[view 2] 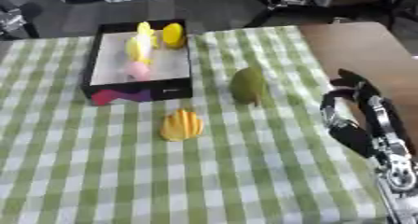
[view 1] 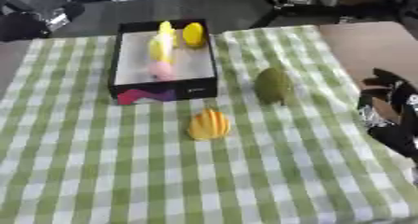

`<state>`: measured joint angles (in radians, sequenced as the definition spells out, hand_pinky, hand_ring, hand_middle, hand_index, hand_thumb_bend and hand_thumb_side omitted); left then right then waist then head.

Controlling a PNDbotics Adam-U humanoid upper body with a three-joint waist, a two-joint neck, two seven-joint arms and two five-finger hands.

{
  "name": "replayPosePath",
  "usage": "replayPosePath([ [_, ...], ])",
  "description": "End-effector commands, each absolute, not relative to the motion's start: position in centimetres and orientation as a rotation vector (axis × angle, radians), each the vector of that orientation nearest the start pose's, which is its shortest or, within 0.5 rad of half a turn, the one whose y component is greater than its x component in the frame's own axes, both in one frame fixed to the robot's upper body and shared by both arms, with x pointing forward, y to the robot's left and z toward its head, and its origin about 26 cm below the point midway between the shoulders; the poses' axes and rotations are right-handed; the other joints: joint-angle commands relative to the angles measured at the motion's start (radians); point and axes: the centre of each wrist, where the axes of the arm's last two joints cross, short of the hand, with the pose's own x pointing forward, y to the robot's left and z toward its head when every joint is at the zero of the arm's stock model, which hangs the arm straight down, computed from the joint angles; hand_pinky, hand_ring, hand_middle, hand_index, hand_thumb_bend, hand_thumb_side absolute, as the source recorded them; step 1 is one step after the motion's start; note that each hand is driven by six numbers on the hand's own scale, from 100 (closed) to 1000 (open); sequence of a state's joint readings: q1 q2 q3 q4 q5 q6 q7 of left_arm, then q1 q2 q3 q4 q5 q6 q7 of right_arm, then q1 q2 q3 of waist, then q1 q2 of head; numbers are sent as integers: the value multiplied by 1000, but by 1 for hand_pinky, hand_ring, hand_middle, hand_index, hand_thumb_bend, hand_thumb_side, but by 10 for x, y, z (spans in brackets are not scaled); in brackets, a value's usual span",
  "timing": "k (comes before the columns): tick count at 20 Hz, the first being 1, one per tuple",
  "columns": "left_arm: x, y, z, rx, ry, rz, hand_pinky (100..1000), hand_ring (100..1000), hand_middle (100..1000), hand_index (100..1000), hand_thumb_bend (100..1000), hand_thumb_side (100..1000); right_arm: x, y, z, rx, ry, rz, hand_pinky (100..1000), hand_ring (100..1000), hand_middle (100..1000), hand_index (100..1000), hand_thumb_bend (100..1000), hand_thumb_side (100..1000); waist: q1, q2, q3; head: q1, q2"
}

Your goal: Pick up objects on the table and place them in the box.

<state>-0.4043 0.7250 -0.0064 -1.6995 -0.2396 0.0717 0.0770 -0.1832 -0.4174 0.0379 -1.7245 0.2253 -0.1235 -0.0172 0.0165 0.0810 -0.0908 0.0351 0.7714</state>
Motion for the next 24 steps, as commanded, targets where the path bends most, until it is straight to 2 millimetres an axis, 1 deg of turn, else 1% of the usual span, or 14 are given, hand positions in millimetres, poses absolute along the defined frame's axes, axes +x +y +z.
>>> replayPosePath([
  [1,317,351,235,846,-2040,-547,747,638,717,864,661,665,326,-313,136,-552,-1994,746,887,748,769,907,100,278,0,-22,10,-8,-1],
  [3,308,351,221,810,-2031,-484,740,632,710,858,654,663,336,-313,149,-575,-1992,845,887,757,779,912,100,280,1,-23,23,-10,-1],
  [7,295,345,194,735,-2007,-401,731,625,700,851,646,662,359,-311,166,-584,-1952,1044,889,773,791,919,100,342,4,-22,46,-18,-1],
  [10,290,338,175,694,-1981,-373,726,622,695,847,639,663,376,-308,172,-573,-1907,1166,894,789,807,931,100,426,6,-22,60,-24,-1],
  [12,288,333,164,661,-1963,-353,722,618,690,844,637,663,389,-305,171,-562,-1865,1223,897,798,817,939,100,483,8,-20,67,-28,-1],
  [13,287,331,158,642,-1956,-339,721,617,688,844,637,662,396,-303,168,-555,-1835,1246,899,805,824,943,100,506,9,-19,71,-30,-1],
  [14,286,329,154,626,-1950,-328,719,614,684,842,636,662,402,-302,164,-548,-1806,1267,904,819,835,952,143,552,10,-18,74,-32,-1],
  [16,285,324,146,595,-1940,-300,717,612,680,840,636,661,416,-298,153,-530,-1735,1311,909,832,845,959,188,585,12,-16,81,-35,-1],
  [18,284,320,138,565,-1928,-272,714,609,676,838,634,660,428,-291,138,-507,-1678,1331,915,844,853,964,250,611,14,-15,85,-39,-1],
  [20,284,318,133,547,-1922,-254,714,608,675,838,634,660,435,-286,125,-500,-1647,1341,916,846,855,965,261,616,15,-15,88,-42,-1],
  [21,284,316,130,536,-1918,-245,712,606,671,835,633,658,438,-284,118,-497,-1629,1347,922,857,862,970,318,641,17,-13,91,-44,-1],
  [22,284,315,128,525,-1914,-238,712,606,671,835,633,658,440,-281,112,-498,-1609,1355,922,857,862,970,318,641,18,-12,94,-46,-1],
  [24,284,312,124,510,-1907,-229,712,604,668,834,634,658,444,-276,101,-512,-1579,1375,926,866,865,974,375,650,20,-10,100,-47,-1],
])
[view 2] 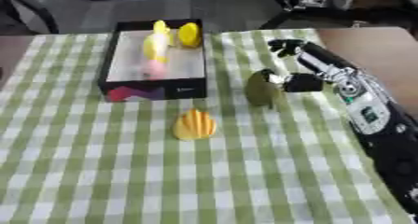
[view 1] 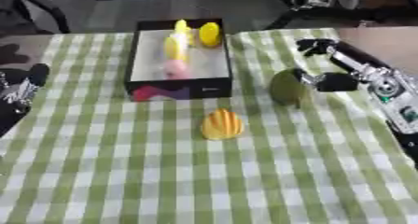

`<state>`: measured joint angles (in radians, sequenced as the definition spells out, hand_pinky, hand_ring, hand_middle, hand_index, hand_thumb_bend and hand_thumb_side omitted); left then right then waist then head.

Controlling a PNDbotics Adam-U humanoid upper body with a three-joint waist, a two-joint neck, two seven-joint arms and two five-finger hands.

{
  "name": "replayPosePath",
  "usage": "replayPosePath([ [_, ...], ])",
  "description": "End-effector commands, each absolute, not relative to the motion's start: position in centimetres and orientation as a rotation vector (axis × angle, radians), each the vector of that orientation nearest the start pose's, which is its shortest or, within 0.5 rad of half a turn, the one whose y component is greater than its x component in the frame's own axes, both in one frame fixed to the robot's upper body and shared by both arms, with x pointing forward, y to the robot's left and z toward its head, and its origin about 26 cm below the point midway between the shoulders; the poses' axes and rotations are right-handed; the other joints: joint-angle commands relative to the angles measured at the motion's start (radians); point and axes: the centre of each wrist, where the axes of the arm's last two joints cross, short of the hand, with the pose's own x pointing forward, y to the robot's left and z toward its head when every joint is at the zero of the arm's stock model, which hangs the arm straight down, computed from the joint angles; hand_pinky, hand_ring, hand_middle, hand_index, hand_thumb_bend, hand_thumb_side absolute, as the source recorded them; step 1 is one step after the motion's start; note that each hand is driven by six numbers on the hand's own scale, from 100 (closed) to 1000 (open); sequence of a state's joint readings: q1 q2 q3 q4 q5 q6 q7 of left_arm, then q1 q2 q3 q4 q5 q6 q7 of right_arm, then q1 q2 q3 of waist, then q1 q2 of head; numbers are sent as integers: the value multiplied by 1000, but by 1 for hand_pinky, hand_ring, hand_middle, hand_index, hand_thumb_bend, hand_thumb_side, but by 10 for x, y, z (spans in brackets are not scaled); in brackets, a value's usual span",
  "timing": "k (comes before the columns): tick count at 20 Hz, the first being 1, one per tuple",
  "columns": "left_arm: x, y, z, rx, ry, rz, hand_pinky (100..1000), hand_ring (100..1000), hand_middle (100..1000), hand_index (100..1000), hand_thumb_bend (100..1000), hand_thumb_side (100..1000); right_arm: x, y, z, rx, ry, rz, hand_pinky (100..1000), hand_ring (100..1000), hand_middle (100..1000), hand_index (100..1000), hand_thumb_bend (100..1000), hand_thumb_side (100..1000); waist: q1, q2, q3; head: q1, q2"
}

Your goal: Pick up objects on the table and place them in the box.

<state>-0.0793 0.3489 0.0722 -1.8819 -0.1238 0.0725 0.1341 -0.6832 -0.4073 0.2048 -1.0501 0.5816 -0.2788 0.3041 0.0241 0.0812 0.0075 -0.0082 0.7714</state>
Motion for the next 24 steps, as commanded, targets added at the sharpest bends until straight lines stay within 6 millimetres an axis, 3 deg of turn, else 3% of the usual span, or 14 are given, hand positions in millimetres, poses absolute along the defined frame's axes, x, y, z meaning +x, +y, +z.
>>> replayPosePath([
  [1,284,312,122,505,-1903,-225,711,604,668,834,634,657,446,-274,97,-523,-1569,1381,927,868,866,975,392,652,13,-9,3,-5,-1],
  [2,284,311,121,502,-1900,-224,711,604,667,834,642,628,446,-273,93,-537,-1561,1388,928,870,868,977,412,654,13,-8,4,-6,-1],
  [12,283,309,112,485,-1874,-216,711,602,665,833,635,656,445,-281,76,-638,-1510,1394,920,854,854,965,443,632,11,-5,7,-8,-1],
  [14,283,309,112,483,-1874,-219,711,602,665,834,623,657,445,-282,74,-667,-1511,1388,915,846,849,960,425,616,12,-7,7,-9,-1],
  [15,283,309,112,485,-1873,-219,710,602,665,833,614,658,445,-282,74,-683,-1508,1387,907,833,838,939,356,586,12,-7,7,-9,-1],
  [16,283,309,112,486,-1872,-217,710,602,664,833,611,658,445,-283,74,-702,-1508,1384,905,829,833,935,367,586,12,-7,6,-9,-1],
  [17,282,309,111,486,-1871,-217,710,602,665,834,604,660,445,-283,74,-721,-1510,1376,889,794,791,892,268,538,12,-7,6,-10,-1],
  [18,282,309,111,485,-1870,-217,710,602,665,833,604,660,445,-284,75,-742,-1516,1365,886,788,783,882,256,531,12,-7,6,-10,-1],
  [19,282,309,111,485,-1870,-217,710,602,665,834,599,662,445,-285,75,-764,-1527,1349,866,727,703,791,171,464,12,-7,5,-11,-1],
  [21,282,308,111,484,-1868,-217,710,601,664,833,594,663,445,-286,76,-805,-1562,1302,838,619,578,687,100,385,12,-7,5,-11,-1],
  [24,282,308,110,482,-1866,-218,710,601,664,833,592,664,446,-286,80,-857,-1641,1212,796,503,431,529,100,277,12,-7,5,-11,-1],
])
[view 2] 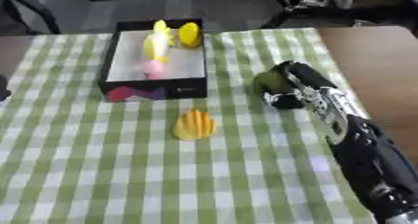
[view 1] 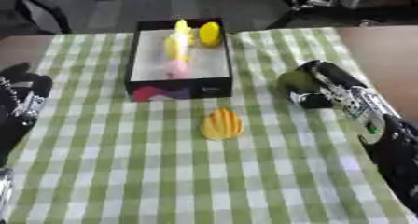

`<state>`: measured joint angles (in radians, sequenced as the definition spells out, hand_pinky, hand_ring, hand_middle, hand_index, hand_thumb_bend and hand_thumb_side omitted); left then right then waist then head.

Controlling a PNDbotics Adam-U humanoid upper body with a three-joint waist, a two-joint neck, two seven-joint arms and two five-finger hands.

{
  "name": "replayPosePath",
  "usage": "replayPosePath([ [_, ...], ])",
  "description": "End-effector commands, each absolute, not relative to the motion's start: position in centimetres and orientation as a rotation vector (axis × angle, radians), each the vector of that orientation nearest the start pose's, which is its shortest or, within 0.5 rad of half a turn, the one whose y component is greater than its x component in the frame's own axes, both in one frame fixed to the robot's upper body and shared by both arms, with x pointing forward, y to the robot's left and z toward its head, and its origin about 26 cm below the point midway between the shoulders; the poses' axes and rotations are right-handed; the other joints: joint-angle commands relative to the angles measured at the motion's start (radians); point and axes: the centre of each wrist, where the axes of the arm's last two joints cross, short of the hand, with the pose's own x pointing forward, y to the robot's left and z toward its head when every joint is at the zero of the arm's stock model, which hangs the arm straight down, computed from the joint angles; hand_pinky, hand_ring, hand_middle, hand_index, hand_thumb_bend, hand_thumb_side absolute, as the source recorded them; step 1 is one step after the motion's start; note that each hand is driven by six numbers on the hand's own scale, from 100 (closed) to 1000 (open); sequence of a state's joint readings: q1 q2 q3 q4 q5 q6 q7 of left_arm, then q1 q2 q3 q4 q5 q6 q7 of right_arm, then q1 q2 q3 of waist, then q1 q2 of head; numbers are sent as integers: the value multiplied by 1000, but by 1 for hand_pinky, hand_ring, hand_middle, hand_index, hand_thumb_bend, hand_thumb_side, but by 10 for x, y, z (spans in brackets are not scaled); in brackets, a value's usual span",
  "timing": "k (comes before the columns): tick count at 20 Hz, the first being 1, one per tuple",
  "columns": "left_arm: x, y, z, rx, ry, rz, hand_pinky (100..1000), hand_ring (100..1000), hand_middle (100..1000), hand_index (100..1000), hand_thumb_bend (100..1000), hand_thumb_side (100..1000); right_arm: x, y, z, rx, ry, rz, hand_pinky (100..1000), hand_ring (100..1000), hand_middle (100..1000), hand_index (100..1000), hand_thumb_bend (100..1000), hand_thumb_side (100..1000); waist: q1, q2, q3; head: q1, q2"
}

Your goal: Pick up objects on the table and place them in the box.

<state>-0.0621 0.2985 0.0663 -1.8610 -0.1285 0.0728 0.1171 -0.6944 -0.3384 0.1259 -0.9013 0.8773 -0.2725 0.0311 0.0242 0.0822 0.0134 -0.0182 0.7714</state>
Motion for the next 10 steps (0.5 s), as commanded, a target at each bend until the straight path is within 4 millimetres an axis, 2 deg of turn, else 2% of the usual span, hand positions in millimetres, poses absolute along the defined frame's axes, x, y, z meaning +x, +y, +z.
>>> replayPosePath([
  [1,282,308,110,481,-1866,-218,710,601,664,834,590,665,446,-285,82,-869,-1669,1183,785,477,397,497,100,255,12,-8,-1,-1,-1],
  [3,282,308,110,480,-1866,-217,710,601,664,833,583,668,447,-283,86,-880,-1718,1133,768,431,346,450,100,220,12,-8,0,-2,-1],
  [5,283,308,110,478,-1864,-216,710,601,664,833,581,669,448,-280,93,-875,-1761,1102,765,419,336,444,100,205,11,-9,2,-3,-1],
  [10,283,308,109,477,-1864,-207,709,600,663,832,573,672,457,-270,129,-881,-1852,1078,766,425,341,447,100,186,9,-10,9,-13,-1],
])
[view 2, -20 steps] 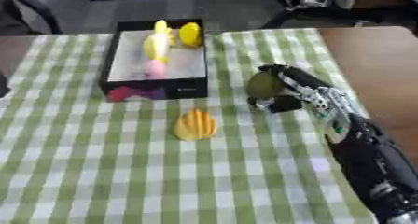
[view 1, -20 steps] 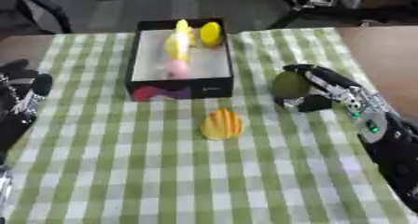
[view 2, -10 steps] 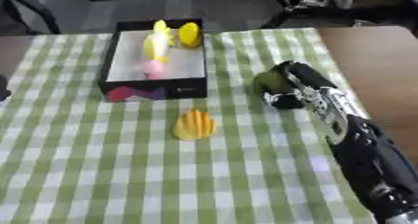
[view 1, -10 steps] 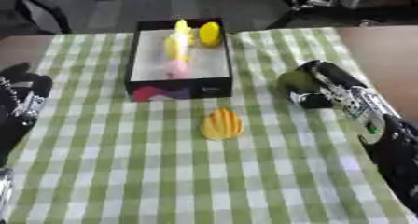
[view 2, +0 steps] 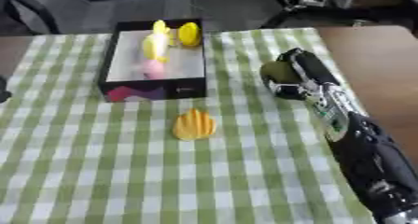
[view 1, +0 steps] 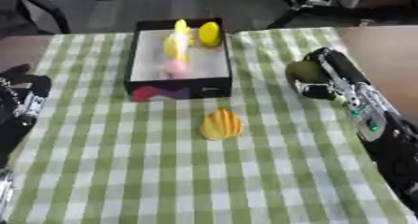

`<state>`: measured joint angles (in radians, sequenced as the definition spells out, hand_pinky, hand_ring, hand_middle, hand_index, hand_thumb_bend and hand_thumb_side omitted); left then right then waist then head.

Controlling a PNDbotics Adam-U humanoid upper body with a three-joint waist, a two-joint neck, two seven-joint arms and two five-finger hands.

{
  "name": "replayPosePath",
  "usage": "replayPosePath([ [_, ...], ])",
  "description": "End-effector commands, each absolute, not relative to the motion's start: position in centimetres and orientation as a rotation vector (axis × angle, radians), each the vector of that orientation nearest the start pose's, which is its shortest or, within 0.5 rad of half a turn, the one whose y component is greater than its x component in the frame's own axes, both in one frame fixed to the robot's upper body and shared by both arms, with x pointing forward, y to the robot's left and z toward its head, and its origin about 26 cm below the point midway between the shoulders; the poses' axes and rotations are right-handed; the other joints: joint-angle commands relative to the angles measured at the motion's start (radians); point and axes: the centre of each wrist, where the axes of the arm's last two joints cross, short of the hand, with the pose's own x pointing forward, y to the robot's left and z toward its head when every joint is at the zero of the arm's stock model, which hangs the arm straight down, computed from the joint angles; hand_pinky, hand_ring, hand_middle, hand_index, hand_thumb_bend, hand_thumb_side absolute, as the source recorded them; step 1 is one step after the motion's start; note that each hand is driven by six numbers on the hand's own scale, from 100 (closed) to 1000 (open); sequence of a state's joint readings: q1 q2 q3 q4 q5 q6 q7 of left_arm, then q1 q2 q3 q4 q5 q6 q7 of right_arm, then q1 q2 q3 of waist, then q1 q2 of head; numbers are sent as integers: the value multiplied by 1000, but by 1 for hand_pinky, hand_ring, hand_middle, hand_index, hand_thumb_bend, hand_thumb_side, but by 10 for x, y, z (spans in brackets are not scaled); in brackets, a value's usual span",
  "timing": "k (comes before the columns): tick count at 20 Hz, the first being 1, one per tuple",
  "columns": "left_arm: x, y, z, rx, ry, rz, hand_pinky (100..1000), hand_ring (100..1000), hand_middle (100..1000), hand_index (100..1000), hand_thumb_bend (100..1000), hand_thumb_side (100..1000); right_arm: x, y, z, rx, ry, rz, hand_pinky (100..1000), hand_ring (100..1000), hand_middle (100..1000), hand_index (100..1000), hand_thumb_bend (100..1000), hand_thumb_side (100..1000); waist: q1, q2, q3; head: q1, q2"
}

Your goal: Pick up objects on the table and place them in the box.

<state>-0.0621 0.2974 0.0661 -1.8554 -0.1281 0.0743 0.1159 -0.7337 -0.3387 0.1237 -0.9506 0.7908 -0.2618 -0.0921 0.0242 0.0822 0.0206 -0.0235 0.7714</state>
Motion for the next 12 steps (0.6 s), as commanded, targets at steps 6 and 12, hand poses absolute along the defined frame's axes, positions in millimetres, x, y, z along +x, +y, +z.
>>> replayPosePath([
  [6,284,307,111,470,-1873,-207,709,599,661,832,569,673,469,-260,174,-923,-1926,1077,770,432,347,451,100,174,2,-10,23,-43,-8],
  [12,289,300,116,445,-1901,-203,709,599,661,831,568,673,481,-239,201,-887,-1959,1120,781,450,364,466,100,182,-4,-3,73,-120,-46],
])
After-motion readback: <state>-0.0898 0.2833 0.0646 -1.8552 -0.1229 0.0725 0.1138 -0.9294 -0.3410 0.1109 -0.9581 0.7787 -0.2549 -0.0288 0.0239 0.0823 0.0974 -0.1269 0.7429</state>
